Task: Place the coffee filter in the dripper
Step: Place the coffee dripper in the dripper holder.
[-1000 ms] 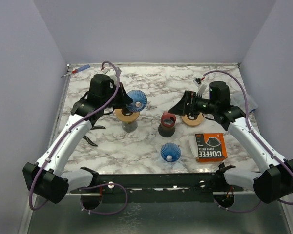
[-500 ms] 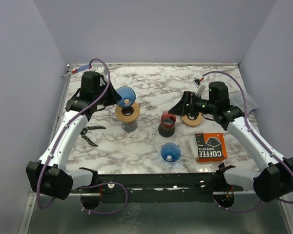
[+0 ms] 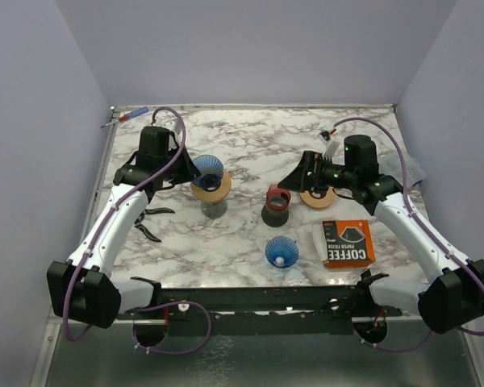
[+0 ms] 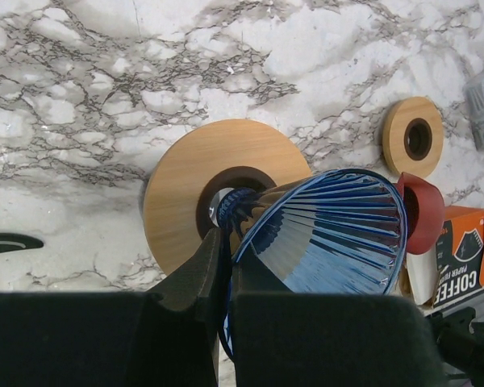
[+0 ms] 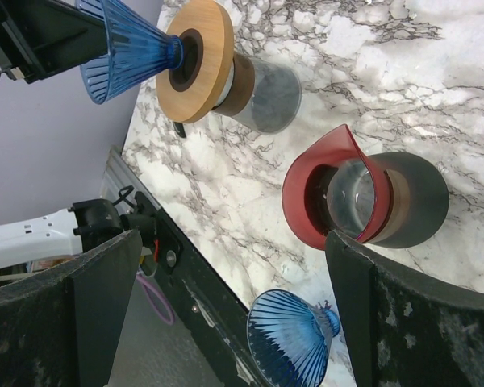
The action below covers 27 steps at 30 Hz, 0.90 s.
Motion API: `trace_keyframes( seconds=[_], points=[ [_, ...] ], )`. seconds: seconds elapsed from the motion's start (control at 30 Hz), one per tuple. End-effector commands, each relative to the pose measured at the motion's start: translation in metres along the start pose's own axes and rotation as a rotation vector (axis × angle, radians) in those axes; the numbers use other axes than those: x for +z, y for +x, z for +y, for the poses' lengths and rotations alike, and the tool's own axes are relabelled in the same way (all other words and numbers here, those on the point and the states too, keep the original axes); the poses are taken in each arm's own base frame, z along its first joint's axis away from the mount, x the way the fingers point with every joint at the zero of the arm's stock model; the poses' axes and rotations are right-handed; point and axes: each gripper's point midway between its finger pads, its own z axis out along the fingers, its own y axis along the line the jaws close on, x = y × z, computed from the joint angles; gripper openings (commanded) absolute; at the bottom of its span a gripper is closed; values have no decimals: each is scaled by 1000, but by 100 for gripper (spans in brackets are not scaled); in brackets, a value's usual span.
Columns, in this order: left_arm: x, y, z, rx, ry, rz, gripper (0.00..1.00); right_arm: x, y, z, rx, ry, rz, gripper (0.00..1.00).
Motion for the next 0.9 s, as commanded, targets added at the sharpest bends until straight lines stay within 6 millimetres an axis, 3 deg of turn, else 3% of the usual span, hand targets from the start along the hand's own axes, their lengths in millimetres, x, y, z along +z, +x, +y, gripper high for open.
trace_keyframes(
  seconds=[0.0, 0.47, 0.57, 0.73, 0.87],
  points=[
    [6, 5, 1, -8, 18, 14, 0, 3, 4, -5, -3, -1, 10, 100],
    [17, 13, 2, -16, 39, 41, 1, 5, 3, -6, -2, 3, 11, 100],
    [17, 11, 1, -15, 39, 37, 15, 5, 3, -7, -2, 4, 10, 100],
    [13, 5, -5, -8, 62, 17, 59, 6, 0, -6, -12, -3, 9, 100],
    [7, -1, -8, 1, 68, -8, 69, 8, -3, -1, -24, -31, 13, 100]
  ],
)
